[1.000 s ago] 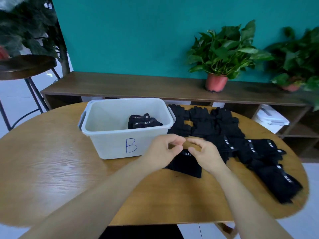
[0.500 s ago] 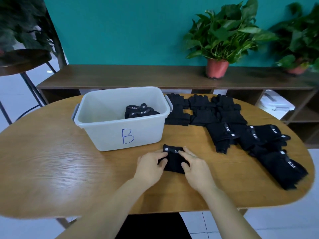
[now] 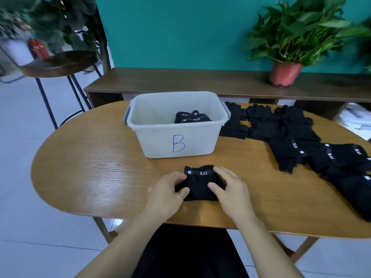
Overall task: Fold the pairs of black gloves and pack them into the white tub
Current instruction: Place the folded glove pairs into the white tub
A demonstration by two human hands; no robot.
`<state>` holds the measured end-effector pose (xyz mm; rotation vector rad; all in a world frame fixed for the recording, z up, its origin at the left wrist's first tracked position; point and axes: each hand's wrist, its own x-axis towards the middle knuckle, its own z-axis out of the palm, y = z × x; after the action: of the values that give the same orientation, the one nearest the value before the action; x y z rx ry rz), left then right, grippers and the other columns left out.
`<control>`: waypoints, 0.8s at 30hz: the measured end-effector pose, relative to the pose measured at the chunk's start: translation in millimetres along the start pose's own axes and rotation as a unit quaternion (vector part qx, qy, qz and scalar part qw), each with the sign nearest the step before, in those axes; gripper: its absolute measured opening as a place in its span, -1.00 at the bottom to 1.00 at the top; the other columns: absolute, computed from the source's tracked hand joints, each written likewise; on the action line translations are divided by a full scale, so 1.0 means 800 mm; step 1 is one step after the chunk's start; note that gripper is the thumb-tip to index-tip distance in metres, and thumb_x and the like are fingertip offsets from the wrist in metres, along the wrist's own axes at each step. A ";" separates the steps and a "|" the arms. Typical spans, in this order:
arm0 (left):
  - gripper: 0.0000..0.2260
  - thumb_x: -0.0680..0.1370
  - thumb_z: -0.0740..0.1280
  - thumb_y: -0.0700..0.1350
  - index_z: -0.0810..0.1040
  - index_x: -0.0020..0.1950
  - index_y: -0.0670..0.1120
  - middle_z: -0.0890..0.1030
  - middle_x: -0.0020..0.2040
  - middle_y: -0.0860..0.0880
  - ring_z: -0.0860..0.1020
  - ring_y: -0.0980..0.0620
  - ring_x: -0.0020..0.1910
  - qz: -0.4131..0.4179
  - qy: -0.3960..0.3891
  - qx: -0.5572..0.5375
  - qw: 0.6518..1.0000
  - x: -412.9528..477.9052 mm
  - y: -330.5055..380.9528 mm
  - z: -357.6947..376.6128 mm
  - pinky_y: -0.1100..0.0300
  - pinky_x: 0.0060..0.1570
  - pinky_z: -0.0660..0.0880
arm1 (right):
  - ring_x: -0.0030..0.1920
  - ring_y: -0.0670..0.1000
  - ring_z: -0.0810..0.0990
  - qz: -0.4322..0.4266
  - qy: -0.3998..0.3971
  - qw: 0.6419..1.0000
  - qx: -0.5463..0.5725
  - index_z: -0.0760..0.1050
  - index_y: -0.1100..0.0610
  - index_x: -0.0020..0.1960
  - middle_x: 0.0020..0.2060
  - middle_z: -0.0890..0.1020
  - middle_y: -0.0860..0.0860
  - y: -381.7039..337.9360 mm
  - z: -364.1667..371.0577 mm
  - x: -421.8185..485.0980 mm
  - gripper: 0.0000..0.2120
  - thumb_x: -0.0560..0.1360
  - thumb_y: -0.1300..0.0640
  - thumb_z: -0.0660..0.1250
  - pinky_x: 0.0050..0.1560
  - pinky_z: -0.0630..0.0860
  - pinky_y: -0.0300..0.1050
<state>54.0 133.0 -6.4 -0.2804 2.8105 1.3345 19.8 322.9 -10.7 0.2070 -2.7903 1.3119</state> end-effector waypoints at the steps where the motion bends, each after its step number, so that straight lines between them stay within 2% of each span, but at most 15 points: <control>1: -0.70 0.51 0.39 0.01 0.52 0.23 0.22 0.60 0.19 0.22 0.54 0.17 0.23 -0.002 -0.008 0.022 1.000 0.000 0.001 -0.001 -0.06 0.36 0.37 | 0.23 -0.03 0.52 0.022 0.014 0.999 -0.021 0.54 -0.03 0.32 0.22 0.57 -0.08 -0.004 -0.003 0.001 -0.59 0.49 0.11 0.45 0.23 0.46 -0.08; 3: -0.64 0.55 0.40 -0.03 0.49 0.33 0.16 0.57 0.27 0.18 0.50 0.13 0.29 -0.005 -0.024 0.055 0.998 0.001 0.003 -0.001 -0.05 0.38 0.34 | 0.04 0.00 0.56 0.060 0.002 0.996 -0.070 0.59 -0.05 0.21 0.03 0.58 -0.05 -0.011 -0.007 0.003 -0.71 0.49 0.06 0.43 0.01 0.50 -0.08; 4: -0.64 0.55 0.40 -0.04 0.48 0.34 0.15 0.56 0.29 0.17 0.50 0.12 0.30 -0.006 -0.032 0.059 0.998 0.001 0.004 0.000 -0.04 0.38 0.34 | 0.00 0.01 0.55 0.071 -0.011 0.994 -0.082 0.60 -0.05 0.17 -0.02 0.57 -0.05 -0.013 -0.008 0.003 -0.75 0.50 0.06 0.42 -0.04 0.51 -0.08; 7: -0.64 0.54 0.40 -0.08 0.48 0.31 0.15 0.56 0.30 0.15 0.53 0.06 0.28 -0.007 -0.046 0.045 0.998 0.005 0.009 0.003 -0.03 0.37 0.36 | -0.02 0.03 0.54 0.081 -0.037 0.991 -0.097 0.57 -0.02 0.18 -0.04 0.57 -0.02 -0.020 -0.009 0.007 -0.75 0.51 0.12 0.39 -0.06 0.52 -0.07; 12: -0.66 0.51 0.41 -0.16 0.50 0.18 0.20 0.54 0.29 0.11 0.45 0.08 0.36 -0.029 -0.048 -0.002 0.998 0.011 0.012 0.006 -0.03 0.38 0.37 | -0.03 0.02 0.57 0.101 -0.039 0.986 -0.124 0.49 -0.04 0.24 -0.05 0.60 -0.06 -0.027 -0.007 0.014 -0.69 0.52 0.15 0.36 -0.13 0.48 -0.12; 15: -0.66 0.52 0.39 -0.21 0.51 0.21 0.14 0.53 0.30 0.08 0.44 0.09 0.35 -0.025 -0.044 -0.009 0.999 0.012 0.013 0.008 0.11 0.35 0.36 | -0.04 -0.01 0.57 0.108 -0.024 0.986 -0.125 0.47 -0.06 0.23 -0.03 0.61 -0.10 -0.026 -0.005 0.013 -0.70 0.52 0.14 0.35 -0.15 0.46 -0.15; 18: -0.66 0.55 0.36 -0.25 0.51 0.26 0.06 0.48 0.23 0.07 0.42 0.12 0.34 -0.011 -0.046 -0.021 0.999 0.009 0.016 0.009 0.30 0.15 0.32 | -0.07 -0.02 0.57 0.102 -0.012 0.988 -0.117 0.45 -0.07 0.22 -0.06 0.60 -0.12 -0.025 -0.004 0.011 -0.71 0.53 0.13 0.34 -0.18 0.42 -0.15; 21: -0.64 0.55 0.34 -0.27 0.51 0.28 0.04 0.46 0.23 0.07 0.40 0.13 0.33 -0.001 -0.042 -0.032 0.999 0.009 0.019 0.008 0.31 0.15 0.29 | -0.08 -0.03 0.54 0.099 -0.001 0.991 -0.088 0.46 -0.07 0.18 -0.12 0.54 -0.16 -0.022 -0.003 0.010 -0.74 0.52 0.14 0.34 -0.17 0.36 -0.15; 24: -0.64 0.55 0.34 -0.28 0.52 0.28 0.03 0.50 0.24 0.05 0.43 0.11 0.27 0.001 -0.041 -0.049 0.998 0.009 0.020 0.008 0.31 0.14 0.32 | -0.07 -0.06 0.54 0.099 0.003 0.994 -0.045 0.48 -0.09 0.13 -0.16 0.52 -0.21 -0.018 -0.003 0.010 -0.75 0.51 0.17 0.36 -0.13 0.41 -0.14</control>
<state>43.5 146.9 1.1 -0.2179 2.6851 1.4513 14.2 314.6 2.8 -0.0795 -2.9196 1.2133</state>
